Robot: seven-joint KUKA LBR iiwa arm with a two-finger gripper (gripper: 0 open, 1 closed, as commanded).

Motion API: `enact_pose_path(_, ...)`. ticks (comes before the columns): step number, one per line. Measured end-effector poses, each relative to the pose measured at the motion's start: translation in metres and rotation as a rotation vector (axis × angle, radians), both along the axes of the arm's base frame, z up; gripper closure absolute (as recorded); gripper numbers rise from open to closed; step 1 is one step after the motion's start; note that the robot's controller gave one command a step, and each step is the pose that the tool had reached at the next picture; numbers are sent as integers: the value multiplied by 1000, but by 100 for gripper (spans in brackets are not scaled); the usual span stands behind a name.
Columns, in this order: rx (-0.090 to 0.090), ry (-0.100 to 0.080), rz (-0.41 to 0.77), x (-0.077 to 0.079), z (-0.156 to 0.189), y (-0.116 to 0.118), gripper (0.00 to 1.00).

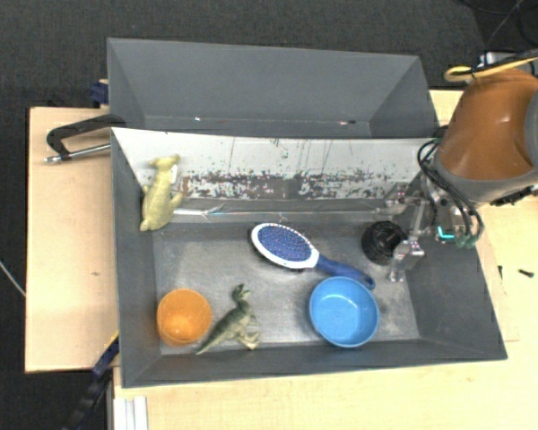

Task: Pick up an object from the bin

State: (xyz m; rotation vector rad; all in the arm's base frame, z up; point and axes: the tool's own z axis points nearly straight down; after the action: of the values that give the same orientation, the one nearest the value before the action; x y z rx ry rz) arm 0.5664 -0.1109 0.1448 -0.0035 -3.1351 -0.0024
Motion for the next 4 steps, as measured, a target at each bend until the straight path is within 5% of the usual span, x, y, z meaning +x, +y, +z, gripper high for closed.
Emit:
enact_pose_path(1,-5,-18,240,-11,72,-26,0)
enact_pose_path(2,2,-11,386,-34,-76,20,0)
enact_pose_path(3,-1,-15,386,-32,-73,19,100)
enact_pose_path(4,-6,-18,737,-70,122,4,100)
